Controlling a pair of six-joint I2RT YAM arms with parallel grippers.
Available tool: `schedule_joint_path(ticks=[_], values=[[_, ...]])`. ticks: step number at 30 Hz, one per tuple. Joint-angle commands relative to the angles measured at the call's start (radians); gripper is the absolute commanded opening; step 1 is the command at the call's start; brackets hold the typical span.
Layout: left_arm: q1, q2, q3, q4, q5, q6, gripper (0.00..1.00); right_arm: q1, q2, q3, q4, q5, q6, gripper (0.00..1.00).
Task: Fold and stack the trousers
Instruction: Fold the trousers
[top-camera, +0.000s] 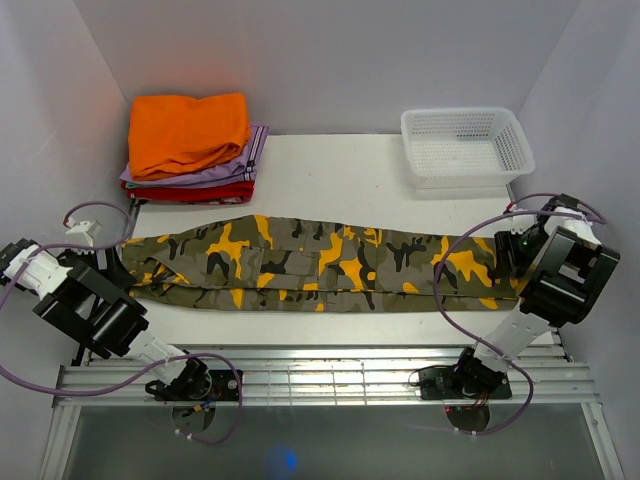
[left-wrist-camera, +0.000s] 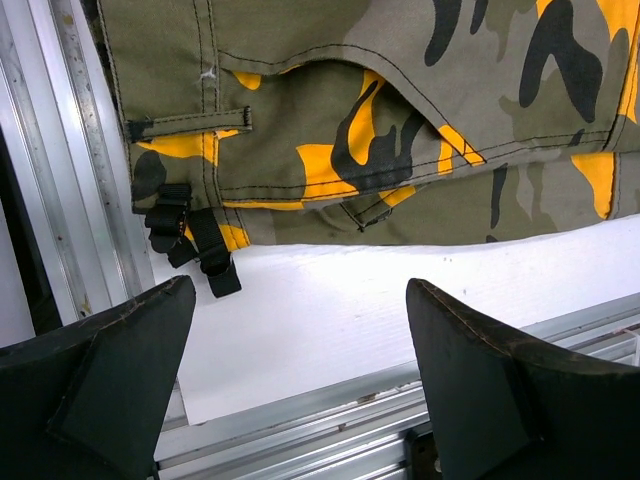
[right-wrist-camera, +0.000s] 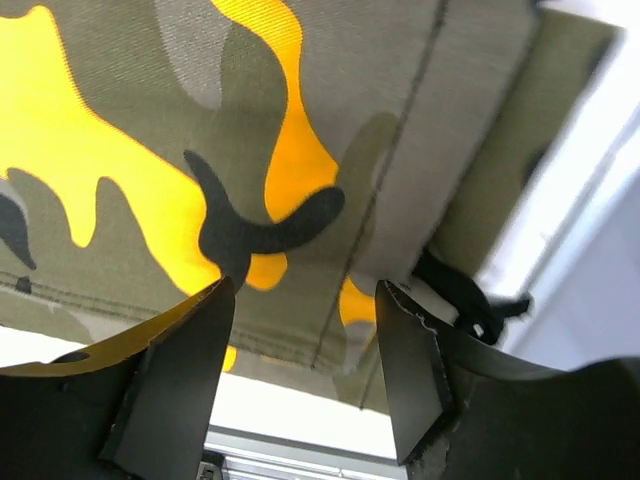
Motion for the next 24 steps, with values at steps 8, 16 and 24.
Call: schedule_joint_path(ticks=[8,16,24], values=[[0.016,-0.009,-0.003,-0.006,0.06,0.047,0.97,-0.079,-0.05,0.025,-0.035,-0.009,0.008,0.59],[0.017,-0.018,0.002,-0.009,0.063,0.045,0.97,-0.085,0.045,-0.03,-0.018,-0.041,0.056,0.49],[0.019,-0.018,0.003,-0.006,0.068,0.045,0.97,-0.085,0.06,-0.021,-0.027,-0.061,0.085,0.26]])
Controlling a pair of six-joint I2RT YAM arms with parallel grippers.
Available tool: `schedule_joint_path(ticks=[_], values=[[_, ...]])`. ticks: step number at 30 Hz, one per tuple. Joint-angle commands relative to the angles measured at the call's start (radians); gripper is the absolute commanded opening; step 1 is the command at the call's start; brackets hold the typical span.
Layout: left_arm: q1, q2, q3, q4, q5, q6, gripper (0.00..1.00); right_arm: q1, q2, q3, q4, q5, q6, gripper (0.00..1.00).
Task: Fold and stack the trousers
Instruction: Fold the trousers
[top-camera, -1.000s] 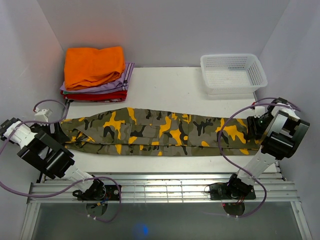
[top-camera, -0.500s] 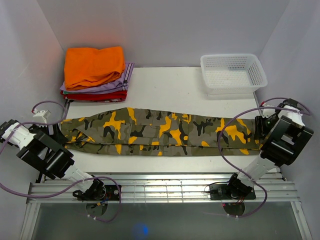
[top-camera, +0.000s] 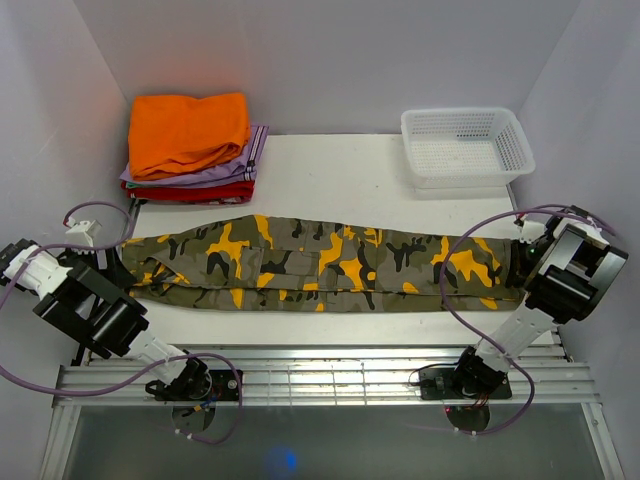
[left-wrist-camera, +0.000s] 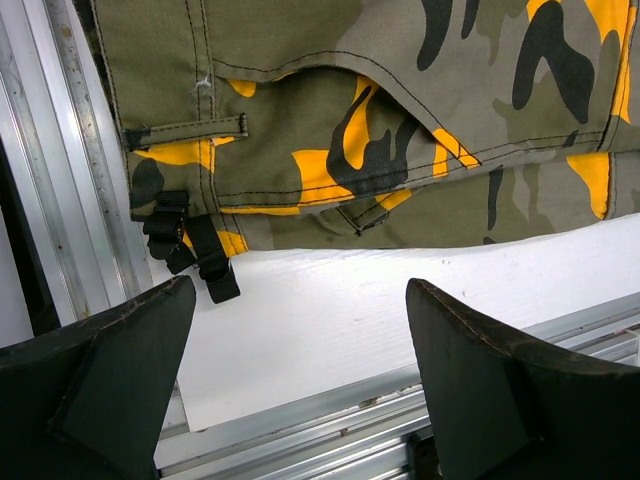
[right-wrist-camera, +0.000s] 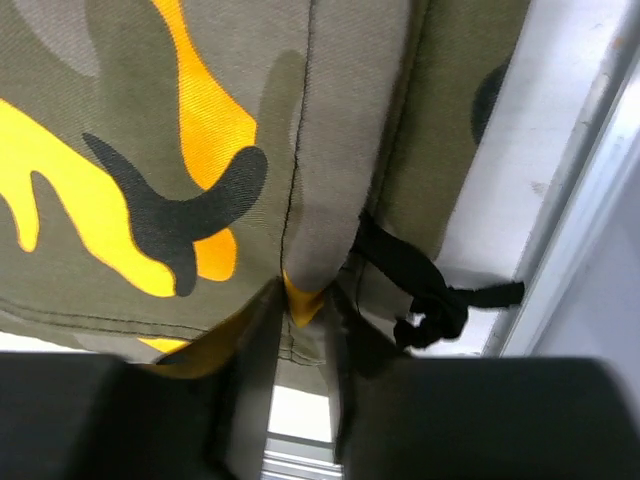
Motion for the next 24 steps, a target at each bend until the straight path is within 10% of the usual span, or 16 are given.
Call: schedule_joint_path(ticks=[1,3,24], values=[[0.014,-0.016,0.004,-0.002,0.046,0.019,0.97,-0.005,0.028,0.003,-0.051,-0.055,0.034,0.2],[0.014,-0.012,0.005,0.004,0.035,0.017,0.97,-0.005,0.008,0.032,-0.072,-0.067,0.022,0.08],[0.065,0.266,0.237,-0.002,-0.011,-0.176,0.85,-0.017,-0.067,0.175,-0.198,-0.084,-0.059,0.08]])
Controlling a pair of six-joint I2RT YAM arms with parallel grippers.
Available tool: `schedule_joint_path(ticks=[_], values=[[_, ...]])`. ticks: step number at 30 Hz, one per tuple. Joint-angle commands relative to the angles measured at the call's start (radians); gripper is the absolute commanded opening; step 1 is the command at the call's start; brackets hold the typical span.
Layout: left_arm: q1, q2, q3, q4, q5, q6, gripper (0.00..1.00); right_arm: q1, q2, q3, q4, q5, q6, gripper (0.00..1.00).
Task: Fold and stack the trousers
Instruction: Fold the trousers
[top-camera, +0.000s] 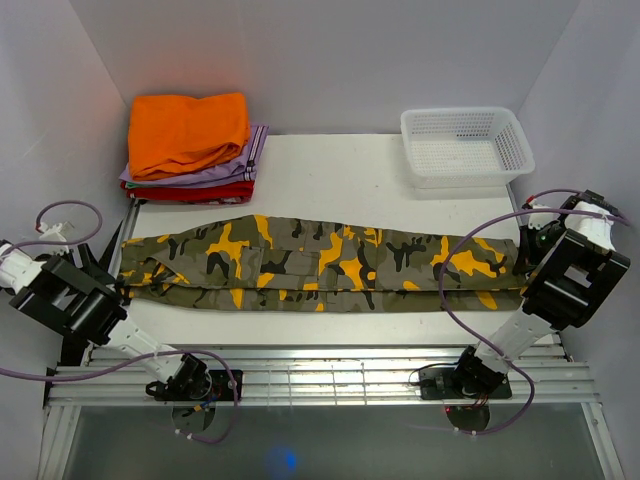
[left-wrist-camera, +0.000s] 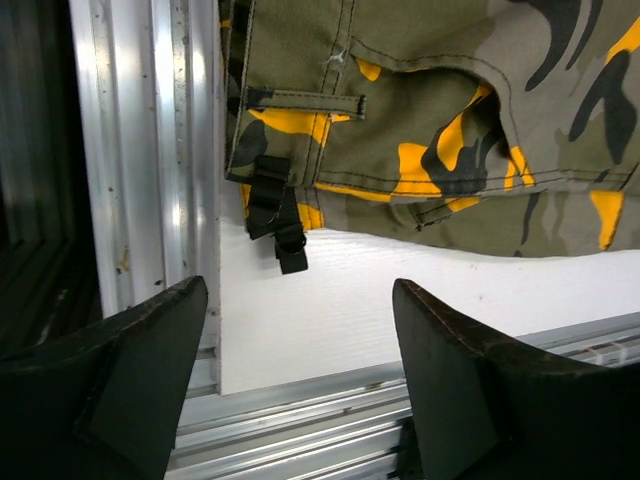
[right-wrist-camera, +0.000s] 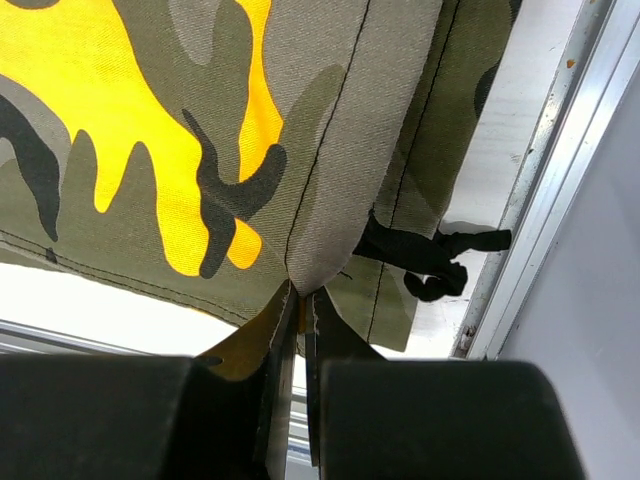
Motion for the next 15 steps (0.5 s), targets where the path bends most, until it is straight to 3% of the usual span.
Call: schedule_joint_path(ticks=[1,9,15], values=[[0.003,0.091,0.042,0.035,0.083,-0.068,0.84,-0.01,-0.006,0.042,-0.022,-0.01,-0.014,0.08],[-0.008,0.167,0.013,0.106,0.184,-0.191,0.79,-0.01,0.016,0.067,-0.022,0.025,-0.022,0.08],[-0.04,0.185,-0.056,0.247,0.122,-0.285,0.76,-0.01,0.026,0.092,-0.035,0.033,-0.017,0.08]])
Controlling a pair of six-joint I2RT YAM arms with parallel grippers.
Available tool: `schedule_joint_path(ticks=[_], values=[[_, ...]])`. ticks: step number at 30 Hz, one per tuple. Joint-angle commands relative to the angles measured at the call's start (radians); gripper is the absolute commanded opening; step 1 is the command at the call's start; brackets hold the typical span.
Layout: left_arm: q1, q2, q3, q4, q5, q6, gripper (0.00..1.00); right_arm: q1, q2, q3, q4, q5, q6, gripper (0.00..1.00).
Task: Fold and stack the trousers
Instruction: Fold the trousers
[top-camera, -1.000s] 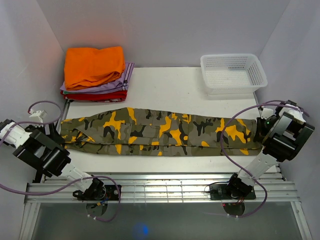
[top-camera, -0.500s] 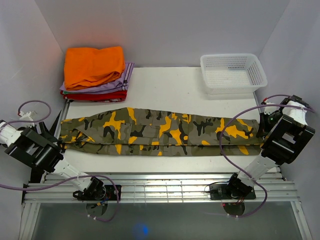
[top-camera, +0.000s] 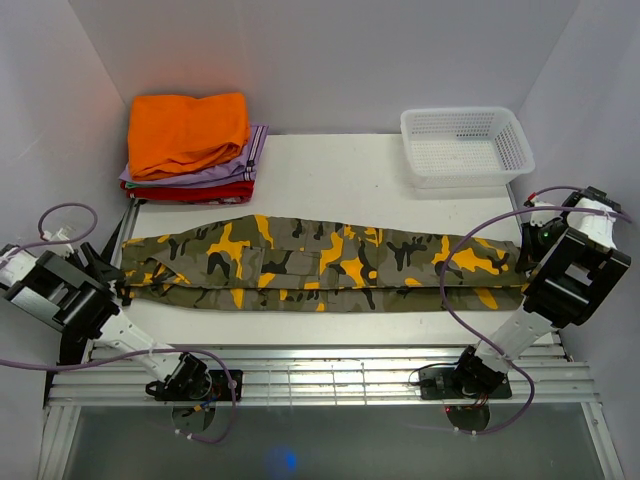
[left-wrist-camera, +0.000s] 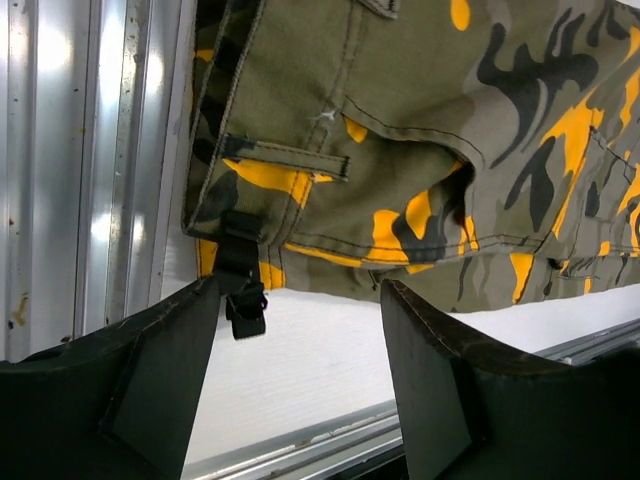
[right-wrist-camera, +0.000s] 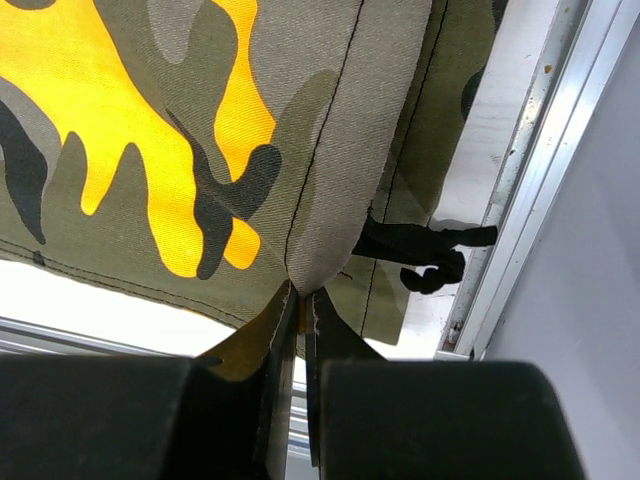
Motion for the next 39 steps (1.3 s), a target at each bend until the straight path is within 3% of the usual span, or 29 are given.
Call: schedule_joint_path(ticks=[1,8,16,19,23,26,27,39], values=[[-0.027,0.082,-0.04,0.209,0.001,-0.071,0.76,-0.01,0.01,0.053,-0.008,0.027,-0.01,0.08],[-0.064,0.085,-0.089,0.344,-0.08,-0.178,0.7,-0.01,0.012,0.059,-0.012,0.036,-0.009,0.08],[-0.079,0.114,-0.08,0.348,-0.026,-0.213,0.6,-0.009,0.017,0.068,-0.021,0.035,-0.004,0.08],[-0.079,0.115,-0.064,0.322,0.027,-0.204,0.51,-0.009,0.017,0.073,-0.021,0.036,-0.006,0.08],[-0.079,0.106,-0.037,0.298,0.073,-0.213,0.25,-0.009,0.02,0.082,-0.026,0.036,-0.01,0.08],[-0.079,0.085,-0.023,0.295,0.067,-0.206,0.13,-0.009,0.018,0.101,-0.031,0.036,-0.016,0.08],[-0.079,0.07,-0.018,0.294,0.06,-0.203,0.02,-0.009,0.018,0.107,-0.031,0.036,-0.016,0.08],[-0.079,-0.087,0.065,0.262,0.032,-0.146,0.0,-0.009,0.053,0.339,-0.112,0.033,-0.042,0.08]])
